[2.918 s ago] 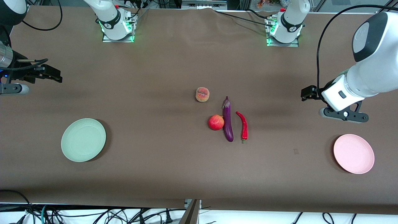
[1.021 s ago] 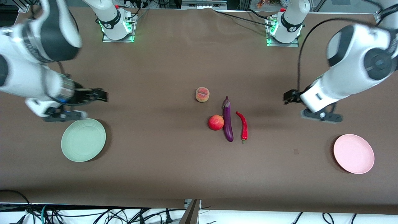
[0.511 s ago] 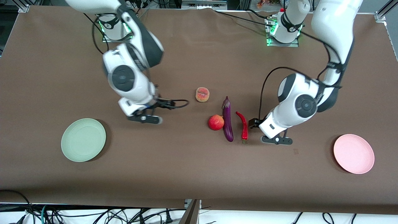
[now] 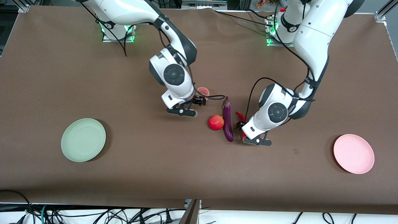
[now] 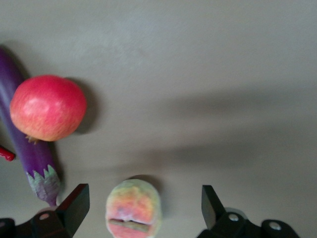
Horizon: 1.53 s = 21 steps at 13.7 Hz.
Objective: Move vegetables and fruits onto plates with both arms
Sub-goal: 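Grasp the peach with the right gripper while the left gripper grasps the chili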
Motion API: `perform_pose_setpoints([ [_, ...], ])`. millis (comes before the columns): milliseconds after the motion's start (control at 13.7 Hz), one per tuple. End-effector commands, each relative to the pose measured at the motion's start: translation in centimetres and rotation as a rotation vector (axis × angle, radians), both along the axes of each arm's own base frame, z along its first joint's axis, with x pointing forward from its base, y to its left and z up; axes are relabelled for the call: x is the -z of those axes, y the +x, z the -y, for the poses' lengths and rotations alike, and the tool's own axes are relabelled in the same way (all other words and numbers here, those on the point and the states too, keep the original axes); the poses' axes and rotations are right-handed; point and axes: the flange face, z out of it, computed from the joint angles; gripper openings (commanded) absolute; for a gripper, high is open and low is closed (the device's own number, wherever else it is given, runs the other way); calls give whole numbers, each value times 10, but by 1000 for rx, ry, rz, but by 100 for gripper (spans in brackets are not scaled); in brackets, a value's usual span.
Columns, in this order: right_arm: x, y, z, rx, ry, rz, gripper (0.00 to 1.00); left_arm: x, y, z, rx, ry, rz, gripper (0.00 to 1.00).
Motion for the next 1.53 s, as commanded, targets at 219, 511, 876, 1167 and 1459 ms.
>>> perform_pose_setpoints([
  [219, 40, -37, -48, -48, 13, 5, 100, 5, 5, 4, 18, 14, 23, 11],
  [511, 75, -61, -66, -99, -15, -5, 100, -11, 12, -10, 15, 31, 43, 1],
  [876, 84, -68, -66, -128, -39, -6, 100, -54, 14, -17, 51, 82, 49, 1],
  [1167, 66, -59, -64, -127, -25, 8, 100, -58, 26, -51, 61, 153, 74, 1],
  [1459, 56, -56, -61, -127, -31, 5, 100, -67, 47, -125, 302, 301, 111, 1],
])
